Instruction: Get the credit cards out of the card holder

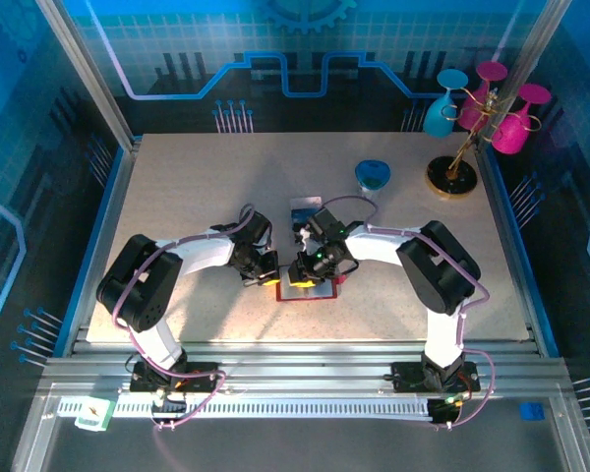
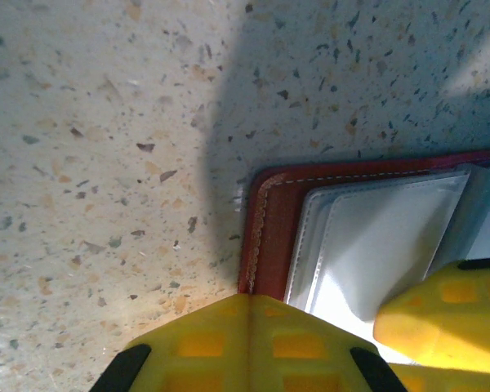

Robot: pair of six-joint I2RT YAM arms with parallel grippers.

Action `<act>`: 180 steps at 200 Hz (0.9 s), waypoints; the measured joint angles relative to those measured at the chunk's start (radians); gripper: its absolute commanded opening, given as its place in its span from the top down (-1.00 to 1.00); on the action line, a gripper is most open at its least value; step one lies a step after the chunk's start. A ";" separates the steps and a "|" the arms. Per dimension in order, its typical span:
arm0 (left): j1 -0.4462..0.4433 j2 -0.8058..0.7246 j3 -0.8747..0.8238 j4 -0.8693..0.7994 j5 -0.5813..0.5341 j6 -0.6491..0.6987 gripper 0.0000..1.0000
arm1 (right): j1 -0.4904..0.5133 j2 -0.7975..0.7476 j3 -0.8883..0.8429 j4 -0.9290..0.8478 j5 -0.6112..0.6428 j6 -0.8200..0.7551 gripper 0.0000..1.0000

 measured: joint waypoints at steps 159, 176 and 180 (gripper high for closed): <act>0.000 0.000 0.000 0.000 0.000 0.000 0.97 | -0.043 -0.019 -0.058 0.031 -0.030 -0.032 0.47; 0.000 0.000 0.000 0.000 0.000 0.000 0.97 | -0.052 -0.019 -0.082 0.075 -0.059 -0.017 0.47; 0.000 0.000 0.000 0.000 0.000 0.000 0.97 | -0.055 -0.019 -0.088 0.086 -0.068 -0.015 0.47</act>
